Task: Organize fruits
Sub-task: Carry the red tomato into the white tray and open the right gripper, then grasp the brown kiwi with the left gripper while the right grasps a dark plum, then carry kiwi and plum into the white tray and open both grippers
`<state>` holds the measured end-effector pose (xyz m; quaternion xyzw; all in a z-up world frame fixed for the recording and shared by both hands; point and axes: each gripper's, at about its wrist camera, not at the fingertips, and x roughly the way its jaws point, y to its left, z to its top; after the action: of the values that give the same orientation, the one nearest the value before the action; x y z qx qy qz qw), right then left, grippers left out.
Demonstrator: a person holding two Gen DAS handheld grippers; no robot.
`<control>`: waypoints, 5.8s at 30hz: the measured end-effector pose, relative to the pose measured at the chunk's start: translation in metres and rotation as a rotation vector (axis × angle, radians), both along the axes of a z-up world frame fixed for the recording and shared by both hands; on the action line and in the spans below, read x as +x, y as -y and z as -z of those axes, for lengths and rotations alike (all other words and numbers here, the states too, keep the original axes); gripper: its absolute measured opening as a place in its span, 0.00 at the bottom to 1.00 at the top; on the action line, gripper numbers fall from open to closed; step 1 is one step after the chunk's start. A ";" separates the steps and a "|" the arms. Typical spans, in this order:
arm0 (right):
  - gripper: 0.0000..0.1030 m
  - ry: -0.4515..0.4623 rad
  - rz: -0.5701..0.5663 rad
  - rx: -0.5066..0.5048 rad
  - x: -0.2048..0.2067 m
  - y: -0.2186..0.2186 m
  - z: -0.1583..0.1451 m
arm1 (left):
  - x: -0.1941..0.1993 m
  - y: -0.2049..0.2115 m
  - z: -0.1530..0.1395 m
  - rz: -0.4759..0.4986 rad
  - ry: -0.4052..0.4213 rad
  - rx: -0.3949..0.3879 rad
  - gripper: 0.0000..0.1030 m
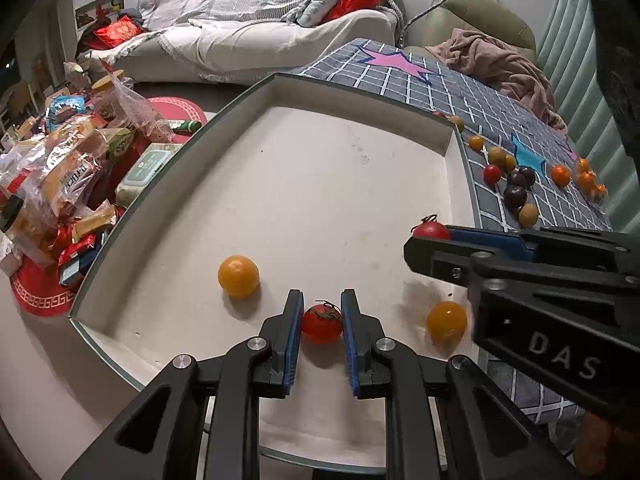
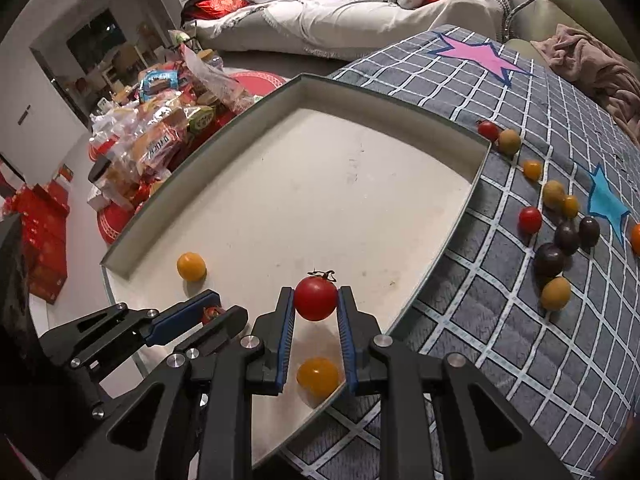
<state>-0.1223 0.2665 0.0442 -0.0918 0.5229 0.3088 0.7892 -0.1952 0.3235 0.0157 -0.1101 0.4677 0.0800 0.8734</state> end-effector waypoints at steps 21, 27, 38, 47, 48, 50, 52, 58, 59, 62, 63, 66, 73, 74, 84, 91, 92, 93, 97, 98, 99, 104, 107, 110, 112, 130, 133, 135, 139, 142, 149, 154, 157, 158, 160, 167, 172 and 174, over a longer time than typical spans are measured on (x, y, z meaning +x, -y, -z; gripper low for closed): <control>0.79 0.018 0.086 0.059 0.004 0.036 -0.026 | 0.006 0.005 -0.001 0.008 -0.019 0.024 0.42; 0.79 0.017 0.157 0.074 0.011 0.074 -0.029 | 0.003 0.005 -0.011 -0.018 0.031 0.033 0.76; 0.79 0.033 0.317 0.054 0.030 0.167 -0.036 | 0.015 0.051 -0.047 0.075 0.060 0.042 0.76; 0.79 0.023 0.432 0.049 0.051 0.223 -0.027 | 0.047 0.128 -0.052 0.198 0.036 0.069 0.76; 0.79 0.023 0.437 0.047 0.055 0.226 -0.025 | 0.052 0.135 -0.049 0.200 0.029 0.068 0.76; 0.79 0.023 0.449 0.040 0.062 0.231 -0.020 | 0.063 0.147 -0.043 0.195 0.013 0.069 0.76; 0.79 0.024 0.458 0.033 0.071 0.234 -0.016 | 0.070 0.154 -0.037 0.184 0.005 0.073 0.76; 0.79 0.052 0.450 0.009 0.098 0.227 -0.007 | 0.100 0.171 -0.019 0.152 -0.017 0.088 0.76; 0.79 0.058 0.447 0.005 0.102 0.226 -0.006 | 0.105 0.172 -0.016 0.144 -0.022 0.091 0.76; 0.79 0.065 0.438 -0.007 0.117 0.219 0.001 | 0.115 0.173 -0.009 0.117 -0.032 0.090 0.76; 0.79 0.065 0.430 -0.001 0.123 0.215 0.004 | 0.119 0.173 -0.006 0.107 -0.034 0.086 0.76; 0.79 0.065 0.409 0.003 0.135 0.208 0.012 | 0.129 0.174 -0.001 0.088 -0.040 0.084 0.76; 0.54 0.078 0.358 0.002 0.151 0.191 0.022 | 0.141 0.178 0.010 0.056 -0.054 0.100 0.76; 0.51 0.084 0.352 0.000 0.151 0.189 0.022 | 0.142 0.179 0.010 0.052 -0.052 0.100 0.76; 0.29 0.070 0.339 0.066 0.128 0.199 0.018 | 0.135 0.168 0.005 0.061 -0.030 0.060 0.26; 0.30 0.035 0.361 0.107 0.092 0.224 0.016 | 0.117 0.162 0.004 0.114 -0.029 0.006 0.25; 0.30 0.030 0.362 0.112 0.087 0.226 0.017 | 0.114 0.162 0.003 0.120 -0.030 0.002 0.25; 0.30 0.022 0.365 0.118 0.080 0.229 0.018 | 0.111 0.161 0.003 0.128 -0.032 -0.004 0.25; 0.30 -0.005 0.384 0.137 0.062 0.237 0.022 | 0.099 0.160 0.001 0.154 -0.032 -0.017 0.25; 0.30 -0.007 0.387 0.140 0.058 0.239 0.022 | 0.095 0.159 0.001 0.160 -0.030 -0.017 0.25; 0.30 -0.008 0.389 0.142 0.053 0.240 0.022 | 0.092 0.159 0.000 0.162 -0.030 -0.017 0.25; 0.30 -0.024 0.400 0.151 0.037 0.243 0.020 | 0.081 0.157 -0.006 0.177 -0.023 -0.029 0.25; 0.30 -0.016 0.396 0.149 0.032 0.242 0.015 | 0.074 0.156 -0.015 0.188 -0.004 -0.028 0.25; 0.30 -0.006 0.388 0.145 0.029 0.237 0.008 | 0.066 0.150 -0.026 0.189 0.014 -0.039 0.25; 0.30 0.003 0.376 0.143 0.028 0.230 0.003 | 0.062 0.144 -0.031 0.184 0.024 -0.039 0.25; 0.30 0.031 0.174 0.132 0.023 0.110 -0.032 | 0.047 0.027 -0.042 0.017 0.043 0.061 0.25; 0.30 0.031 0.135 0.124 0.025 0.085 -0.033 | 0.050 0.007 -0.036 -0.014 0.029 0.078 0.25; 0.30 0.031 0.110 0.115 0.025 0.071 -0.033 | 0.052 -0.004 -0.031 -0.030 0.016 0.077 0.25; 0.30 0.027 0.065 0.090 0.027 0.041 -0.025 | 0.058 -0.022 -0.022 -0.057 -0.003 0.079 0.25; 0.30 0.022 0.041 0.064 0.030 0.022 -0.018 | 0.063 -0.029 -0.016 -0.065 -0.012 0.100 0.25; 0.30 0.017 0.005 -0.003 0.035 -0.001 0.001 | 0.071 -0.040 0.001 -0.079 -0.053 0.100 0.25; 0.30 0.056 -0.034 -0.074 0.029 -0.011 0.013 | 0.072 -0.038 0.001 -0.075 -0.056 0.116 0.25; 0.32 0.084 -0.065 -0.112 0.024 -0.016 0.015 | 0.072 -0.037 0.003 -0.072 -0.068 0.119 0.25; 0.34 0.089 -0.070 -0.116 0.023 -0.017 0.015 | 0.072 -0.037 0.003 -0.072 -0.070 0.123 0.26; 0.53 0.089 -0.077 -0.113 0.022 -0.018 0.014 | 0.073 -0.036 0.003 -0.071 -0.074 0.131 0.26; 0.64 0.118 -0.079 -0.110 0.016 -0.016 0.006 | 0.067 -0.039 -0.005 -0.109 -0.046 0.172 0.73; 0.77 0.128 -0.069 -0.098 0.012 -0.010 -0.006 | 0.063 -0.042 -0.008 -0.116 -0.045 0.143 0.73; 0.78 0.143 -0.071 -0.102 0.009 -0.007 -0.012 | 0.061 -0.042 -0.012 -0.118 -0.039 0.136 0.73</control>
<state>-0.1130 0.2731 0.0561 -0.1722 0.4765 0.3023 0.8074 -0.1339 0.3659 0.0275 -0.0765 0.4709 0.1650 0.8632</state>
